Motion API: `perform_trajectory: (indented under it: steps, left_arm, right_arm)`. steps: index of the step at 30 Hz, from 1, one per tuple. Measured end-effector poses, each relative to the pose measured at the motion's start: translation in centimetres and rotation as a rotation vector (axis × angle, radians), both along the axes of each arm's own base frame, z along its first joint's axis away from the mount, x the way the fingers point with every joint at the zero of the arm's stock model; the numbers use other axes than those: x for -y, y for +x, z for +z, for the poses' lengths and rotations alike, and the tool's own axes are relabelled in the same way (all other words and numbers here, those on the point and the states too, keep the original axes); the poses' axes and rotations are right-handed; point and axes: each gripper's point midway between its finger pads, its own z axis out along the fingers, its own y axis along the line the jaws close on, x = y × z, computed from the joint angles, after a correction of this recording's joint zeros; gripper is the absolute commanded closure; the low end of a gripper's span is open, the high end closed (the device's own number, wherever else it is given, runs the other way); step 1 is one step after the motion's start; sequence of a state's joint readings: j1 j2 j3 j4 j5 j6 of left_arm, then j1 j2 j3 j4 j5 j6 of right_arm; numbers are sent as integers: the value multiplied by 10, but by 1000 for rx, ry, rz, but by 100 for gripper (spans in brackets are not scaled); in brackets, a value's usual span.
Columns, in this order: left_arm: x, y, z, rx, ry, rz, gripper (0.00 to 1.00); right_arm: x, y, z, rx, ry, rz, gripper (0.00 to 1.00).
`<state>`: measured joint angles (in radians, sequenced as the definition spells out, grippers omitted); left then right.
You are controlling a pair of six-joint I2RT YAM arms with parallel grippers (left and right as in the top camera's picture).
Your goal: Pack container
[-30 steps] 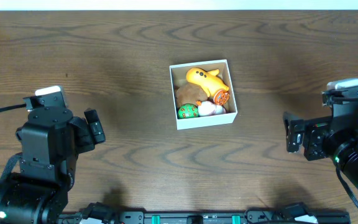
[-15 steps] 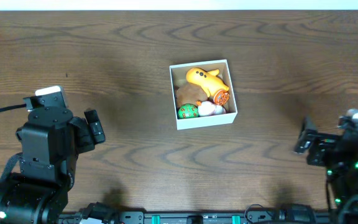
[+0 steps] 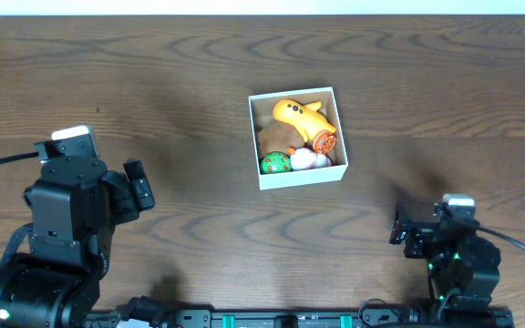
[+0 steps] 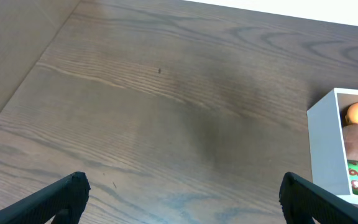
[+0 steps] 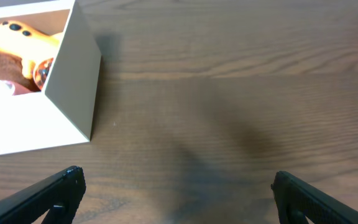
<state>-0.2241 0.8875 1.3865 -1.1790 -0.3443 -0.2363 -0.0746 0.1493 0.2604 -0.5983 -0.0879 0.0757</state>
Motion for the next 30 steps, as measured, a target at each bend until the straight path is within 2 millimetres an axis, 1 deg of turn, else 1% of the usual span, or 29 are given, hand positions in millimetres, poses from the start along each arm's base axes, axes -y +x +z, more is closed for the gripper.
perform_trajectory:
  steps: [4, 11, 16, 30]
  left_arm:
    - [0, 0, 0, 0, 0, 0, 2]
    - [0, 0, 0, 0, 0, 0, 2]
    - [0, 0, 0, 0, 0, 0, 2]
    - [0, 0, 0, 0, 0, 0, 2]
  right_arm:
    - [-3, -1, -10, 17, 6, 13, 1]
    - [-5, -1, -20, 30, 9, 22, 1]
    - [-6, -1, -16, 50, 12, 28, 1]
    - [-6, -1, -16, 49, 16, 26, 1]
